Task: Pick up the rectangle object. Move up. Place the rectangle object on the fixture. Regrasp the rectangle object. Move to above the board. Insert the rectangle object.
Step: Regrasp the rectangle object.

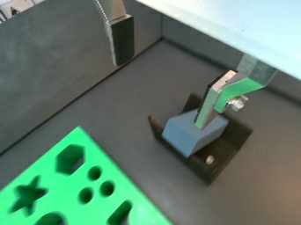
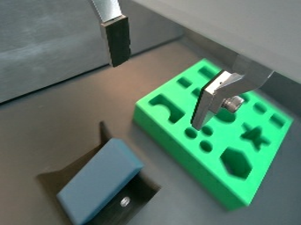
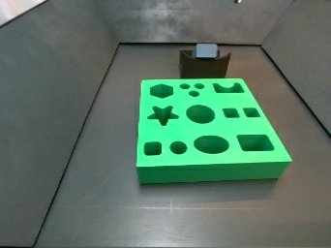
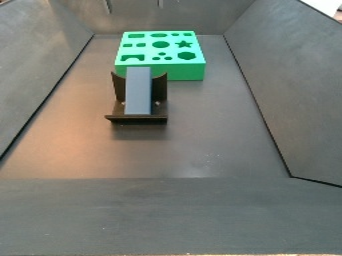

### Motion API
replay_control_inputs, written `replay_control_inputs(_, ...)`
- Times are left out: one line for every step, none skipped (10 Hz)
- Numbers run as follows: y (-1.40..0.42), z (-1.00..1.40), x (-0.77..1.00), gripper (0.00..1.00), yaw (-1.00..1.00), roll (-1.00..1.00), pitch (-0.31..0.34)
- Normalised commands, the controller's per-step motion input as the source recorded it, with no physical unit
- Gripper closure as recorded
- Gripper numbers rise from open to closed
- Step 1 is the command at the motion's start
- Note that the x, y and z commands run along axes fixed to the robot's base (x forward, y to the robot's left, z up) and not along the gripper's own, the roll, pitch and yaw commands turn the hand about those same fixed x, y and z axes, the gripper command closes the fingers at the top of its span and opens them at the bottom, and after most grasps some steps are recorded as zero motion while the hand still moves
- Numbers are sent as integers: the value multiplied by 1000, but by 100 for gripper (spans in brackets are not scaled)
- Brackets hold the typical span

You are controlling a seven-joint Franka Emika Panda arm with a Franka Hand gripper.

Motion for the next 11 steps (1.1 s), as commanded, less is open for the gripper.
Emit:
replay_control_inputs(-21,5,-23,0,10,1000,2)
replay_control_inputs(-20,-2,-19,0,11,1000,-1)
replay_control_inputs(-19,2,-14,0,13,1000,-6)
replay_control_inputs(-14,0,-17,0,15,1000,-6)
replay_control_inputs(-17,5,-13,0,16,1000,-2)
replay_control_inputs(-13,7,-9,0,17,1000,2)
replay_control_inputs(-23,5,8,0,19,1000,10)
replay_control_inputs(-23,-4,21,0,21,1000,18)
replay_control_inputs(-23,-10,38,0,25,1000,32)
replay_control_inputs(-27,-9,50,0,30,1000,46)
replay_control_inputs(-29,-8,62,0,36,1000,62)
